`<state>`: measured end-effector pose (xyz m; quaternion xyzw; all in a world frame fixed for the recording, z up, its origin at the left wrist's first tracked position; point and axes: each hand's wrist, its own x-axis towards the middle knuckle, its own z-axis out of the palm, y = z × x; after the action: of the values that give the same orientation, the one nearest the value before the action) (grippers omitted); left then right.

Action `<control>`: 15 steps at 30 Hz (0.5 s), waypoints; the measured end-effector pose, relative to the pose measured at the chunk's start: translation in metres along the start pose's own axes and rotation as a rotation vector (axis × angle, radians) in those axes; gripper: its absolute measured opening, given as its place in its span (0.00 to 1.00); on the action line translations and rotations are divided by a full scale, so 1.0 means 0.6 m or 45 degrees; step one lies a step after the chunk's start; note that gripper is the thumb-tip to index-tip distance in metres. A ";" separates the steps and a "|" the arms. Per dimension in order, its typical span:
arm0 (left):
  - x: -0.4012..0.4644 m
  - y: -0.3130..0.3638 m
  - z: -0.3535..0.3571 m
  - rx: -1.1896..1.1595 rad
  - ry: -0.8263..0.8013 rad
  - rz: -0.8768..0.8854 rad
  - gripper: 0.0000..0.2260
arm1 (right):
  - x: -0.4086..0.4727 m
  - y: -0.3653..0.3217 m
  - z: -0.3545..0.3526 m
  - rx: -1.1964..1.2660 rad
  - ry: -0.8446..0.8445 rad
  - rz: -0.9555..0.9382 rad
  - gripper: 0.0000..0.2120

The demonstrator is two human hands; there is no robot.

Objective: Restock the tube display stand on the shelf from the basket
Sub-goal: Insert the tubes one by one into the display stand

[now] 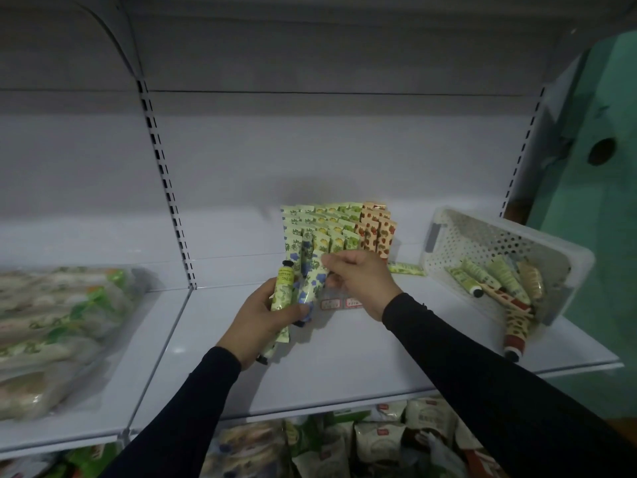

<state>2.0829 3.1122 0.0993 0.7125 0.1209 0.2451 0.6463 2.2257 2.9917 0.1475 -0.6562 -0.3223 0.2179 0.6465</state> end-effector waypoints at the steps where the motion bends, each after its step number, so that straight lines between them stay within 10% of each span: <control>1: 0.000 -0.001 -0.001 -0.015 0.009 -0.002 0.14 | 0.001 -0.002 0.000 0.024 -0.005 0.006 0.05; 15: 0.026 -0.051 -0.057 0.028 0.398 -0.066 0.10 | 0.035 -0.035 0.000 -0.666 0.335 -0.449 0.11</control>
<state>2.0834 3.1533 0.0737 0.6693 0.2410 0.3347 0.6180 2.2374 3.0057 0.1713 -0.7564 -0.3896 -0.0738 0.5202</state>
